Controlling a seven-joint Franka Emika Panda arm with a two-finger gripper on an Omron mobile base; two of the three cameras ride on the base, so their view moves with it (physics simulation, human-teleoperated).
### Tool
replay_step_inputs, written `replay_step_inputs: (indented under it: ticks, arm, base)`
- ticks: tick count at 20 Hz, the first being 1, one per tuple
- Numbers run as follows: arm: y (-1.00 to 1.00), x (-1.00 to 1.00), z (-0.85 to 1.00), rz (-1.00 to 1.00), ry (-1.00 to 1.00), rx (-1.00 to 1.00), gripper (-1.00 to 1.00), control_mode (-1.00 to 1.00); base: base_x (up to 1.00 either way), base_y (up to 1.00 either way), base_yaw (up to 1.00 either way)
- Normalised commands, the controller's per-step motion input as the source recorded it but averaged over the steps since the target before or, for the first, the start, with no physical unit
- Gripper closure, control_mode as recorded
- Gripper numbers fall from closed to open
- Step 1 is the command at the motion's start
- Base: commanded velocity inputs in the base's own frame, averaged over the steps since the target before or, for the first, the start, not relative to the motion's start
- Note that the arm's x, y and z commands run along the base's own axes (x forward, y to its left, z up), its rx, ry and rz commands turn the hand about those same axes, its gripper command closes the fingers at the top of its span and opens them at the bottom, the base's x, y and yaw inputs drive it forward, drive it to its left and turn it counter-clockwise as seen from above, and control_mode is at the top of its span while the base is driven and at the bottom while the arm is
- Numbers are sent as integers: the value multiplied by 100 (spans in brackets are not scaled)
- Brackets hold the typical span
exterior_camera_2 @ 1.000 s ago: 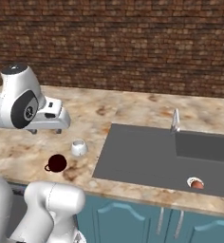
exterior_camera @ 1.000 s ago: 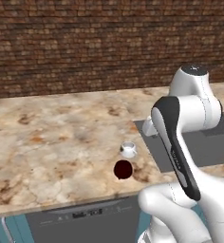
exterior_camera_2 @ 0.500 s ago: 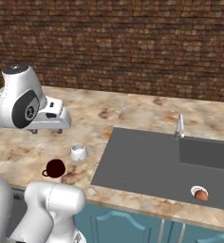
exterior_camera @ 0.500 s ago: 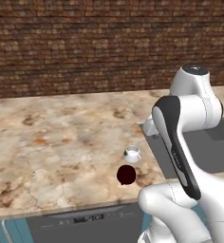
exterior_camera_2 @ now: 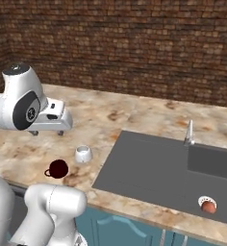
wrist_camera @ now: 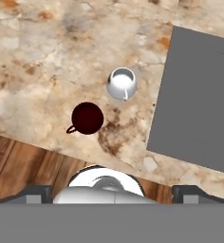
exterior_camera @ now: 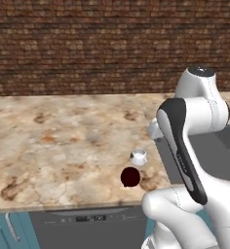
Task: Clear the mugs and bowl far away from the sink.
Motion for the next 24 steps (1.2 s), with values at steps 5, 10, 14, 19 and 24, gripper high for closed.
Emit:
replay_step_inputs:
  ticks: [5, 10, 14, 19, 24]
  arm:
    - [0, 28, -8, 2, 1, 5, -100, -100]
    - [-5, 14, -42, 6, 2, 0, -100, -100]
    - [0, 0, -30, 0, 1, -2, -100, -100]
    - [15, -1, -15, -11, 0, 4, -100, -100]
    - [36, -3, -25, -6, 0, 14, -100, -100]
  base:
    - [0, 0, 0]
    - [0, 0, 0]
    - [0, 0, 0]
    - [0, 0, 0]
    - [0, 0, 0]
